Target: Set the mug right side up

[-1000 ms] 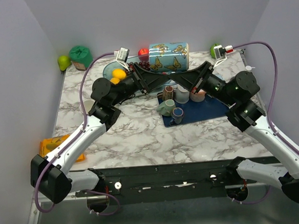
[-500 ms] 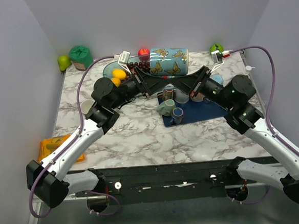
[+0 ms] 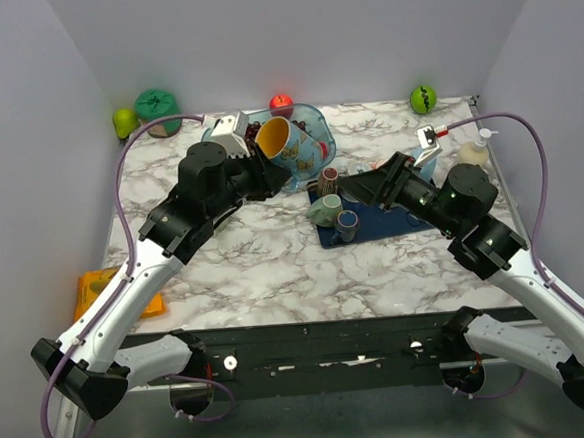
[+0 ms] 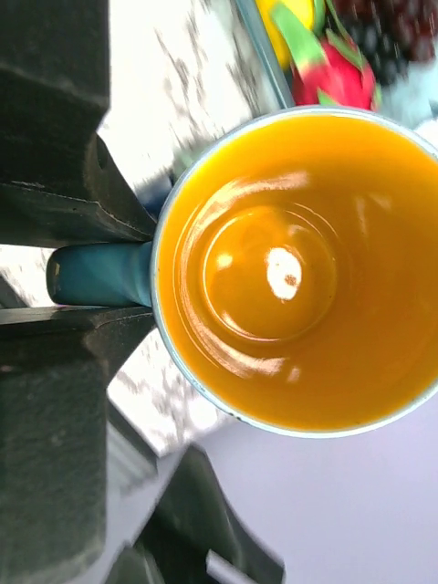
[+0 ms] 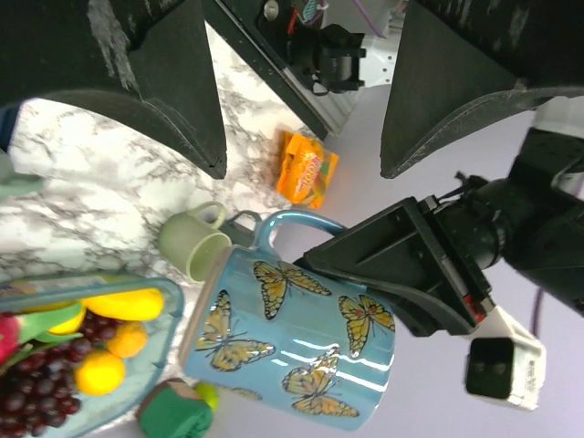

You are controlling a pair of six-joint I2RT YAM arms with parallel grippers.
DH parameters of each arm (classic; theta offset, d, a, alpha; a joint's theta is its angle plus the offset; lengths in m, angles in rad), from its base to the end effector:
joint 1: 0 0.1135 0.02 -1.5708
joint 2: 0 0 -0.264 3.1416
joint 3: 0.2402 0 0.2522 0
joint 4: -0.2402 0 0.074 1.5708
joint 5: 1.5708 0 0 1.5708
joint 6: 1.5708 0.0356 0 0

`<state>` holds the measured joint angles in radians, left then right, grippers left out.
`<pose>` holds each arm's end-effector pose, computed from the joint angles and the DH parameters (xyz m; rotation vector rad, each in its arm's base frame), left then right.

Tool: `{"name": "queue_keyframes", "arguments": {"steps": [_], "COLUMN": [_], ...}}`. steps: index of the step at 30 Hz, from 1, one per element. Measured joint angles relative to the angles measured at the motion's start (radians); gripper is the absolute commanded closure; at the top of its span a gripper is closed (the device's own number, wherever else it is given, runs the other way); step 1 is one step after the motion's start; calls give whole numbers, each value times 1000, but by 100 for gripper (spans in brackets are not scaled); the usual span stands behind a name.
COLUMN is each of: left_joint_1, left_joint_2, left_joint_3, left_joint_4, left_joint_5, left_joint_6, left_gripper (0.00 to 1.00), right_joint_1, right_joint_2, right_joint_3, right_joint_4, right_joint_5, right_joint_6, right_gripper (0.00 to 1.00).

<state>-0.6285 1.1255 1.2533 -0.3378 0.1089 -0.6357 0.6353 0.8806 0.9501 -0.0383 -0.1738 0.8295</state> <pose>0.1988 -0.1493 0.4197 0.0767 1.8924 -0.9880 0.1582 0.1243 0.3973 0.0126 1.6898 1.2701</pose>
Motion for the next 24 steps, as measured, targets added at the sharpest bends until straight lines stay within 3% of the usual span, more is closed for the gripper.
{"name": "queue_keyframes", "arguments": {"steps": [7, 10, 14, 24], "left_joint_1": [0, 0, 0, 0], "left_joint_2": [-10, -8, 12, 145], "left_joint_3": [-5, -26, -86, -271], "left_joint_4": [-199, -245, -250, -183], "left_joint_5": [-183, -263, -345, -469], "left_joint_6": [135, 170, 196, 228], "left_gripper": [100, 100, 100, 100], "right_joint_1": [0, 0, 0, 0], "right_joint_2": [-4, 11, 63, 163], "right_joint_3": [0, 8, 37, 50], "right_joint_4": [-142, -214, -312, -463], "right_joint_5": [91, 140, 197, 263], "right_joint_6": [-26, -38, -47, -47], "right_gripper": [22, 16, 0, 0]}}
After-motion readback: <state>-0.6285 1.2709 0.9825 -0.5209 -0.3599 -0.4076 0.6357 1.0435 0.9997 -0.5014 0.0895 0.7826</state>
